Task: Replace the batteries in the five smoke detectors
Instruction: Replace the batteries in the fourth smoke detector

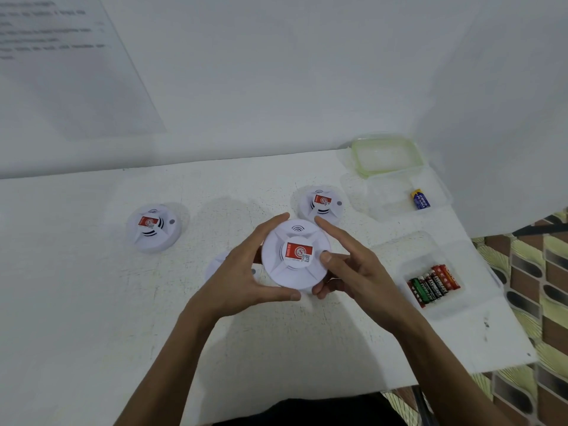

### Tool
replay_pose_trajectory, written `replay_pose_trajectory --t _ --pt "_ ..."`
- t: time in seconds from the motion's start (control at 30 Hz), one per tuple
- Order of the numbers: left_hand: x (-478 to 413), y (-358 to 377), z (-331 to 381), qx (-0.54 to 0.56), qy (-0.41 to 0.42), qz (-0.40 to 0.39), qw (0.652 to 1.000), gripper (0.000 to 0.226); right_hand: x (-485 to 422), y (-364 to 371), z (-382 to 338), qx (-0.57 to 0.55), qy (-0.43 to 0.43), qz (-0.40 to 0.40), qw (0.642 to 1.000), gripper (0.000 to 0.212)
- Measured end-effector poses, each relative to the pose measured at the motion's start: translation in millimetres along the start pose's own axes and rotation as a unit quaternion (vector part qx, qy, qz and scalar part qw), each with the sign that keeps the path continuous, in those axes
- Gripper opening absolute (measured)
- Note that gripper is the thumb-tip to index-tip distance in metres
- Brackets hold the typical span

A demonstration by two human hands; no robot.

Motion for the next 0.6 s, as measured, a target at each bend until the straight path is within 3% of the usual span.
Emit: replay_pose_trajectory --t 0.2,0.6 --pt "-1 -3 -8 0.01 -0.017 -0.027 0.999 0.1 5 0 1 0.038 0.003 -0.068 0.997 0.085" --pt "0 -2 -30 0.022 -0.048 -0.023 0.998 0.096 -1 -2 0 0.137 -0.02 -0.08 0.987 0.083"
Point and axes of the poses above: each hand's wrist, its own x-axis away from the middle knuckle, its own y-axis out of the palm, z = x × y, the point moved 4 cm from there along -x, towards the middle knuckle, and after that the axes turned 6 degrees about z, right-handed, at the moved point
